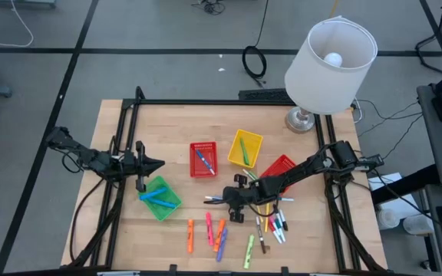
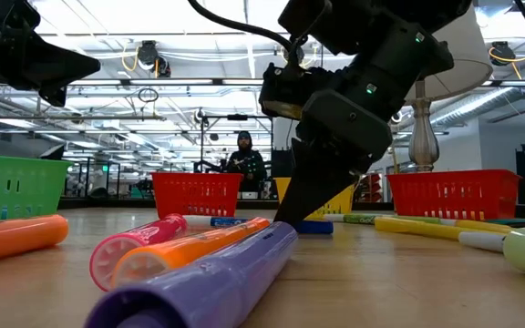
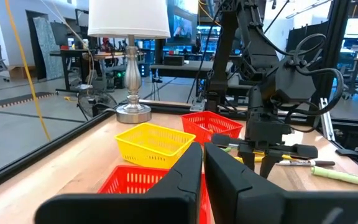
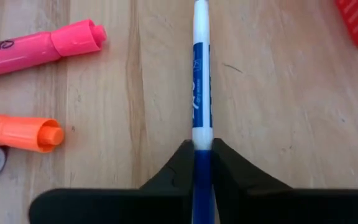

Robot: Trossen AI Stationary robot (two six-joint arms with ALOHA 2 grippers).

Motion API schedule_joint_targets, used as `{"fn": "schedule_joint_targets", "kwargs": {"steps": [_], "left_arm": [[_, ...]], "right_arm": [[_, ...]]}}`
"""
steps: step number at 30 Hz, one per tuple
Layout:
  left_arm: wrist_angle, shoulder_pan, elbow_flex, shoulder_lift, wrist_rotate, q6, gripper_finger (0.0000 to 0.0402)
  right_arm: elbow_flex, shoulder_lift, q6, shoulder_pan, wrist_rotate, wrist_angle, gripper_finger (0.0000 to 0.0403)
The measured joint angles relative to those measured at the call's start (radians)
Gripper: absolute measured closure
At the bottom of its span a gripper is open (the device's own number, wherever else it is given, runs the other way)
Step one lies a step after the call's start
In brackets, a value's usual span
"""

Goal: Pick & Place Markers
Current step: Put the purple marker pen into the left red bin

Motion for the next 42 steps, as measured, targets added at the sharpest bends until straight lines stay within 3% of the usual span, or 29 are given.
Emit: {"fn": "schedule_joint_targets", "kwargs": {"steps": [9,20,27,31,42], "left_arm": [[0.000,0.000,0.000,0.000,0.001,-0.026,0.0376],[0.000,0.000,0.000,0.000,0.007,-0.026,0.0376],[0.009,0.000,0.000,0.000,0.008,-0.023,0.0376],[0.035,0.000,0.000,0.000,0.007,-0.022,0.0376],[0.046,0.000,0.000,0.000,0.007,-0.021,0.0376]], "right_arm": [[-0.005,-0.018,0.012,-0.007,0.016,0.098,0.0382],[-0.003,-0.167,-0.075,0.007,0.025,0.170,0.0382],[-0.002,-0.267,-0.101,-0.072,0.153,0.338,0.0382],[-0.001,-0.247,-0.086,-0.142,0.151,0.431,0.0382],[-0.002,-0.022,0.049,-0.230,0.148,0.602,0.0382]]}}
